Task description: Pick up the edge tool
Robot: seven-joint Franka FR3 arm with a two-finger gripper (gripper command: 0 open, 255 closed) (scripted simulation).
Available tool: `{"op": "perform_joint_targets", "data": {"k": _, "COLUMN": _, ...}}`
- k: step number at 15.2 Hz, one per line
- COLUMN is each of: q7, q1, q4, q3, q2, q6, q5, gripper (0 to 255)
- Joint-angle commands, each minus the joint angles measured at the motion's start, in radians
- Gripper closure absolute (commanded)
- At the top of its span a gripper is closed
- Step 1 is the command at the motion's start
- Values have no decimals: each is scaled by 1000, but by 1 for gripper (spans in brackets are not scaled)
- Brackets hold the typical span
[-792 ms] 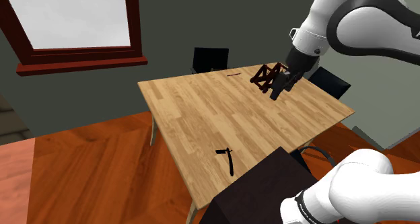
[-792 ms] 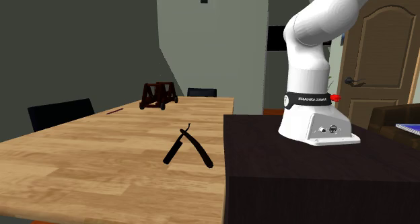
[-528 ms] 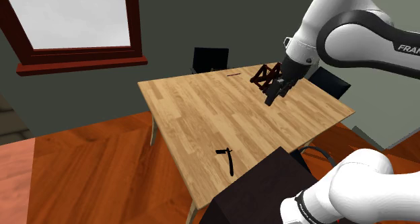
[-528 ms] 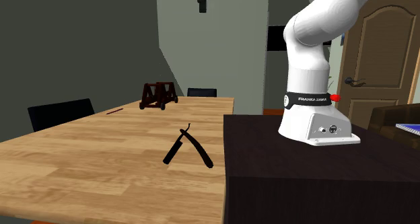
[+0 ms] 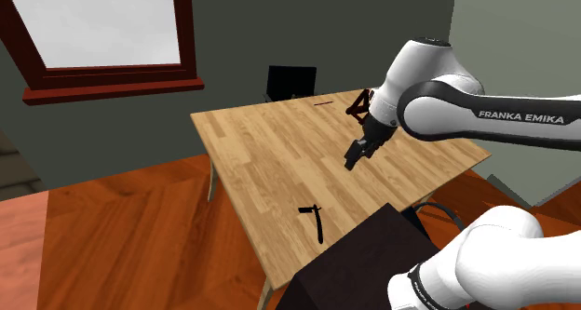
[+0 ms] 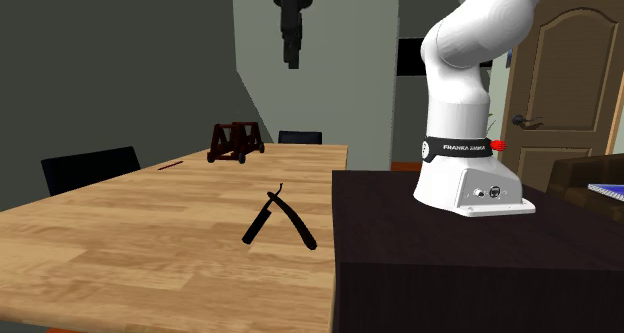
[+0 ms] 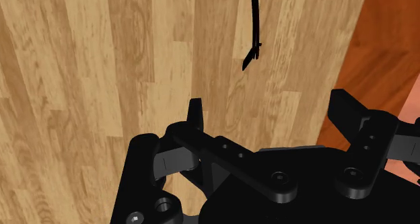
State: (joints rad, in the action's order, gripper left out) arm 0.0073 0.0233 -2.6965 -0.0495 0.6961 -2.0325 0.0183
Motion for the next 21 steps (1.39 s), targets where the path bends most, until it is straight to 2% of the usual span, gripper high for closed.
{"op": "perform_joint_targets", "data": {"k": 1, "q7": 10, "q1": 6, "q4": -48, "q3": -7, "q2": -35, "q6": -90, "q5": 11, "gripper": 0}}
{"op": "perform_joint_targets", "data": {"k": 8, "q7": 22, "q1": 22, "q4": -145, "q3": -19, "q2": -260, "q6": -426, "q5": 46, "gripper": 0}}
{"op": "perform_joint_targets", "data": {"k": 16, "q7": 5, "q1": 55, "q4": -138, "q3": -27, "q2": -650, "q6": -825, "q5": 114, "gripper": 0}}
{"op": "perform_joint_targets", "data": {"k": 21, "q7": -20, "q1": 59, "q4": -122, "q3": -33, "q2": -772, "q6": -933, "q5": 147, "gripper": 0}}
